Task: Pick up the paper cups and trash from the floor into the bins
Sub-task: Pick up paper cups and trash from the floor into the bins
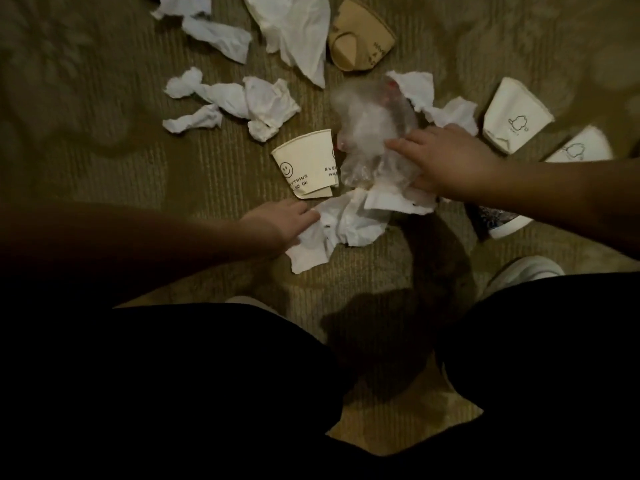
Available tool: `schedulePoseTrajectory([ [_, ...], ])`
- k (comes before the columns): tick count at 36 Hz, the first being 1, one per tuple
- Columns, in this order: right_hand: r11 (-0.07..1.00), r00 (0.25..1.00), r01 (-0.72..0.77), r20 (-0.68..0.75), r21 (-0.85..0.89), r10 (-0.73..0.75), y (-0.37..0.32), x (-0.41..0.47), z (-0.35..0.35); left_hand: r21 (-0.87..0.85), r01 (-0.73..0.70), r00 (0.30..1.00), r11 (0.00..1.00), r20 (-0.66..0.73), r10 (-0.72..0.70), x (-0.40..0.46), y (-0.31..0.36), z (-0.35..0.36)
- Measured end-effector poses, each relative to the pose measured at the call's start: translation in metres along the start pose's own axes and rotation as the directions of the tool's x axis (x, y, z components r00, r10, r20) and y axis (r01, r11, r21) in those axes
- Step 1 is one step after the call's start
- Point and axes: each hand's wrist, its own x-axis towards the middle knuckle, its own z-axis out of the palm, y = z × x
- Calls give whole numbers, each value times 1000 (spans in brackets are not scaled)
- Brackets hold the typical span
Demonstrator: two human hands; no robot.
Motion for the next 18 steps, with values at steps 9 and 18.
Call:
schedulePoseTrajectory([
  [9,860,946,-123,-204,496,253,19,0,-22,-12,-95,969,995,-228,90,3,-8,-13],
  [18,479,771,-101,-236,872,591,50,-5,-43,-329,-45,953,943,-296,-58,-7,6,-35],
])
